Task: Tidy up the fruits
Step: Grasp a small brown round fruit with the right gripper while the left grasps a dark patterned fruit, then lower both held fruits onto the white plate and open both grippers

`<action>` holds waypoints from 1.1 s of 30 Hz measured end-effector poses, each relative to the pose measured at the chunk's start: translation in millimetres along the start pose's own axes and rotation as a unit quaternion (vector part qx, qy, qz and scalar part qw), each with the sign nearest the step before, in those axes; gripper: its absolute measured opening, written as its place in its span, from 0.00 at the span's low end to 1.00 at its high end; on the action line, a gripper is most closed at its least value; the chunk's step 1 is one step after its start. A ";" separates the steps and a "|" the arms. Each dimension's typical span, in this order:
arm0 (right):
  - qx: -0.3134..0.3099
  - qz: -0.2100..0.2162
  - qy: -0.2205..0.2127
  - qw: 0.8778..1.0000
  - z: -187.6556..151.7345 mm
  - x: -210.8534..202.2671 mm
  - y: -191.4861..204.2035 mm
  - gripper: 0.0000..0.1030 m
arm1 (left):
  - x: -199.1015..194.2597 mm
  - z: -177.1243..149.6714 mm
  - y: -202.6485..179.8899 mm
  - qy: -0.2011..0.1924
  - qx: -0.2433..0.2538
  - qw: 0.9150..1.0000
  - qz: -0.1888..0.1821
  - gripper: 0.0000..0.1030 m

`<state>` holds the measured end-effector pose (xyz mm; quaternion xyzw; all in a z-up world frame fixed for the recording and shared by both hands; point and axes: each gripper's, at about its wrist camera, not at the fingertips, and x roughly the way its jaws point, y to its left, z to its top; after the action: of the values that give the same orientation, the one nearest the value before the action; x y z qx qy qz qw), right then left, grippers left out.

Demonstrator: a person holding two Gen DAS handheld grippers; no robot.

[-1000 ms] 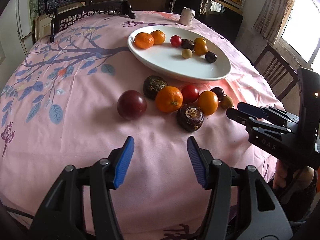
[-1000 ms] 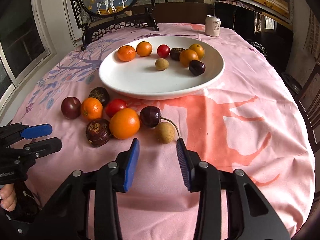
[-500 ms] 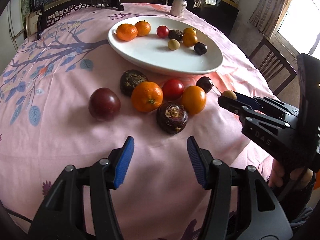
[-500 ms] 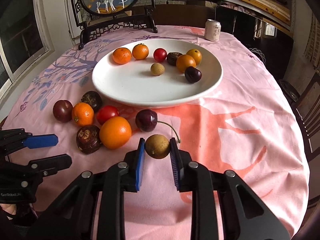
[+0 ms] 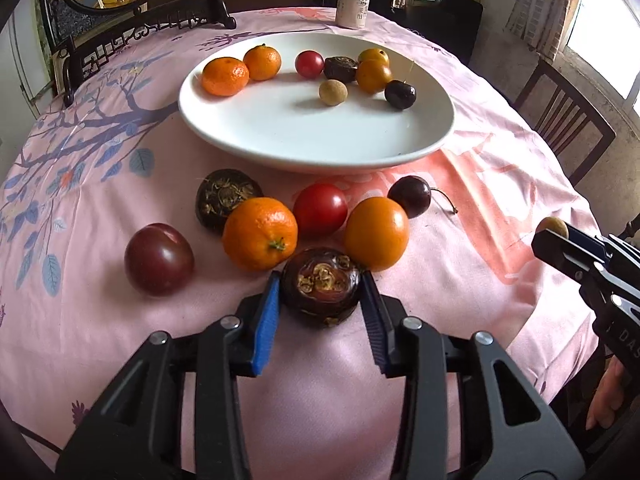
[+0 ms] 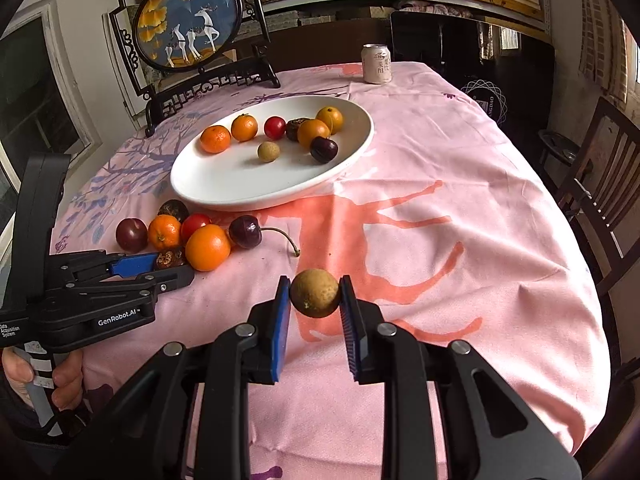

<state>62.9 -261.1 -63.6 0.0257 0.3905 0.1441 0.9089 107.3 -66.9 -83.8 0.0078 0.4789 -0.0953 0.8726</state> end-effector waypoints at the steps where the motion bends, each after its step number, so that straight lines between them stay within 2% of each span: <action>1: -0.001 0.000 -0.002 1.000 0.7 -1.1 1.0 0.24 | -2.0 -1.2 0.1 -0.002 0.001 1.000 0.001 0.38; 12: -0.015 0.006 -0.003 1.000 4.4 -2.4 18.2 0.24 | -29.4 -5.5 7.9 -0.030 -0.004 0.999 -0.010 0.38; 26: -0.040 0.016 -0.001 0.999 19.6 3.4 47.6 0.24 | -60.7 1.7 41.2 -0.057 -0.034 0.997 -0.040 0.38; 29: -0.048 0.021 0.003 0.999 30.7 9.9 52.7 0.24 | -62.5 14.0 45.5 -0.058 -0.029 0.997 -0.040 0.38; 33: -0.059 0.023 -0.002 0.998 70.8 28.2 53.7 0.24 | -52.4 63.1 49.9 -0.056 -0.015 0.998 -0.035 0.38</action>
<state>119.2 -197.1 -25.7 -0.0190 0.3791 0.1874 0.9060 141.3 -16.2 -9.7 -0.0269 0.4303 -0.1186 0.8944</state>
